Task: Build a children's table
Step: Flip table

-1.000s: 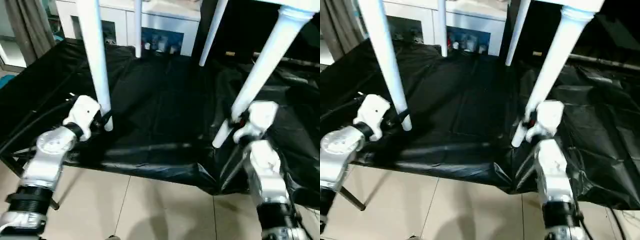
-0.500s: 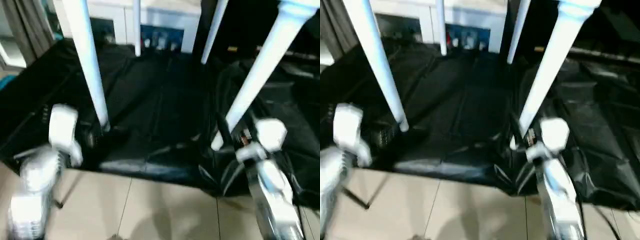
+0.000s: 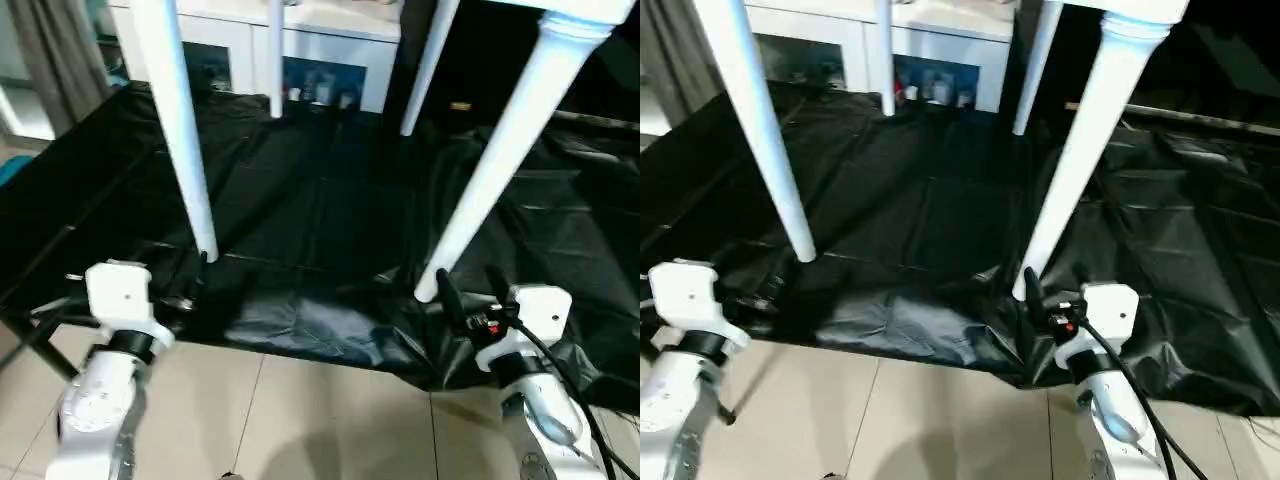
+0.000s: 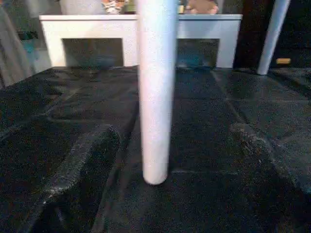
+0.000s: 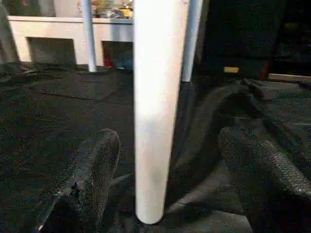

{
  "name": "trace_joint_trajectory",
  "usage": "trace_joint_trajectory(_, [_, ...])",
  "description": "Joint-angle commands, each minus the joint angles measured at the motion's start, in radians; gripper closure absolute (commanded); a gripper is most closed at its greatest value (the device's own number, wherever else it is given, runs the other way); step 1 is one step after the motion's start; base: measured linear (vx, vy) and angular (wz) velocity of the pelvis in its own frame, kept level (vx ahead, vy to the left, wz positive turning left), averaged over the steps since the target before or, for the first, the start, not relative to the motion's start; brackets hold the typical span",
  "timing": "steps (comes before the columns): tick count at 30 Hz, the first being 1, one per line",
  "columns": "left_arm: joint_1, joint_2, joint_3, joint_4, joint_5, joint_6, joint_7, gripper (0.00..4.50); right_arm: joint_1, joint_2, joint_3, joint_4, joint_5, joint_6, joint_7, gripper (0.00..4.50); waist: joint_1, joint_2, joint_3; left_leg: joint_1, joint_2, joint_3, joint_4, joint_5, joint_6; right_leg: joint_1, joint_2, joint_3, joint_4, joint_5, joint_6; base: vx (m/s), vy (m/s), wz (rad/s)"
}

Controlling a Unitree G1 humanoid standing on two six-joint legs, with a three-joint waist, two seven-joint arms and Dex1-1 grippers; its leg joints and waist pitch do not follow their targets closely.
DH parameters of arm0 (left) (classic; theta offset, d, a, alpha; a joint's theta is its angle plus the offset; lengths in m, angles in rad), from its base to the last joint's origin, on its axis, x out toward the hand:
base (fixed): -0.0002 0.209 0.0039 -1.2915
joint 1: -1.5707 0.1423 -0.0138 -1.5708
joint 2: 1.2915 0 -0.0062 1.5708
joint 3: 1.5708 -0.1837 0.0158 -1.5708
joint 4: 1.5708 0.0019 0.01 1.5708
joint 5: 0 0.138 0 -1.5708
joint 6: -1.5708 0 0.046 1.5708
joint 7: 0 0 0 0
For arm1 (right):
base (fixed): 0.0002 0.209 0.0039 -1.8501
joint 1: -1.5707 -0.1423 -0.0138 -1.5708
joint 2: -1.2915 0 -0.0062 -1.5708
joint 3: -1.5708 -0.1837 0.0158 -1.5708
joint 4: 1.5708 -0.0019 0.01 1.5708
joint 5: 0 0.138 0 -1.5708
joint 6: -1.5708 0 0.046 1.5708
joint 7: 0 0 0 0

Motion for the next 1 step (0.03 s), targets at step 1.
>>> trace_joint_trajectory(1, [0.003,0.004,-0.012,-0.016,0.011,-0.003,0.001,0.43,-0.007,-0.005,-0.017,-0.008,-0.006,0.009,-0.007,0.91,-0.002,0.016,-0.04,0.015,0.063,-0.05,-0.097,-0.42,-0.052,0.008,-0.079,0.059,-0.101,-0.359,-0.055,0.0,0.0,0.0])
